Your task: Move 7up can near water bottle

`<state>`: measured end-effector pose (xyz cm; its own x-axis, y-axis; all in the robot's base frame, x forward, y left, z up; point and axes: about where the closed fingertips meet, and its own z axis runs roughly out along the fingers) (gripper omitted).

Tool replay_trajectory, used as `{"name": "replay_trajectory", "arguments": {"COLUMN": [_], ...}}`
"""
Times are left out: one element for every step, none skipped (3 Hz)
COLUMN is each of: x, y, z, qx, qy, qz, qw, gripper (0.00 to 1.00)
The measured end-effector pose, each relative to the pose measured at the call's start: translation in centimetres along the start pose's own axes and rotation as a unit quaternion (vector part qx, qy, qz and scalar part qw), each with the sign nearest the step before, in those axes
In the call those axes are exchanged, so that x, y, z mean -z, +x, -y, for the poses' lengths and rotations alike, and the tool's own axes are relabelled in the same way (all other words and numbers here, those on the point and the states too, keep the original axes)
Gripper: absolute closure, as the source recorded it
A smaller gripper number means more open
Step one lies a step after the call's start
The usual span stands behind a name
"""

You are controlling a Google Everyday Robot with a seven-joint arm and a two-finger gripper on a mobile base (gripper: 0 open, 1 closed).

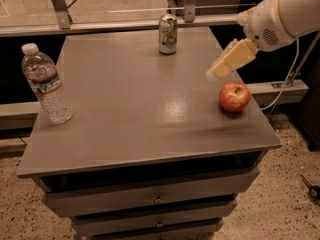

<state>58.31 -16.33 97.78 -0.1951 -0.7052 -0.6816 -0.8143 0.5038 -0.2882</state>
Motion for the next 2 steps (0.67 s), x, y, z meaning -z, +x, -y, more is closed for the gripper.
{"name": "replay_trajectory", "arguments": {"x": [-4.0, -9.1], "y": [-0.3, -1.7], "z": [1.0, 3.2], "qx": [-0.057, -0.102], "qy": [0.008, 0.022], "qz": [0.071, 0.131], "qw": [0.9958, 0.9859], "gripper": [0.0, 0.0]}}
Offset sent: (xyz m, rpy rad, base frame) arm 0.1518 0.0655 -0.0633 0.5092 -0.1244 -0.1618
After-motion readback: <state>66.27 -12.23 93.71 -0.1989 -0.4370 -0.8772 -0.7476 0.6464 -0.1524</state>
